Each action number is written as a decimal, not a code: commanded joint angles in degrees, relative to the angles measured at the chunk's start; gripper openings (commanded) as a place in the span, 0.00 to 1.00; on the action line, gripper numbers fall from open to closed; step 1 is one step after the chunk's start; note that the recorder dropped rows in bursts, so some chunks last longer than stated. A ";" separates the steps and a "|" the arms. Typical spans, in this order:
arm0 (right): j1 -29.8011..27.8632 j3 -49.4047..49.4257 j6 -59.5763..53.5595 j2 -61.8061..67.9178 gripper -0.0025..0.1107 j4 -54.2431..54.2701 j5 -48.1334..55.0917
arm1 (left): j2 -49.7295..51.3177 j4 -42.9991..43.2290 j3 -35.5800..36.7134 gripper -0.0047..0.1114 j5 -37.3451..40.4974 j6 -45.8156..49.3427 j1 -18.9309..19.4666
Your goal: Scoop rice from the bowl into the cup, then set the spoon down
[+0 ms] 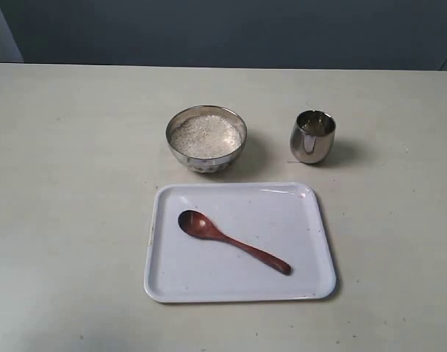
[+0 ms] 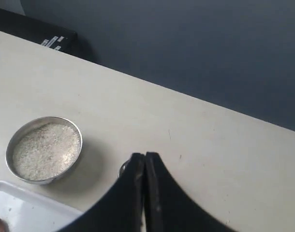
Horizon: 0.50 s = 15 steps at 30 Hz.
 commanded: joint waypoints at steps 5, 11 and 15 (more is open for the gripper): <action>0.34 4.59 1.07 -6.84 0.02 -8.08 -6.60 | -0.25 0.00 -0.23 0.04 0.04 -0.37 -0.18; -4.29 30.82 1.86 -19.58 0.02 -0.39 -32.11 | -0.25 0.00 -0.23 0.04 0.04 -0.37 -0.18; -7.16 48.14 1.86 -30.33 0.02 8.32 -40.09 | -0.25 0.00 -0.23 0.04 0.04 -0.37 -0.18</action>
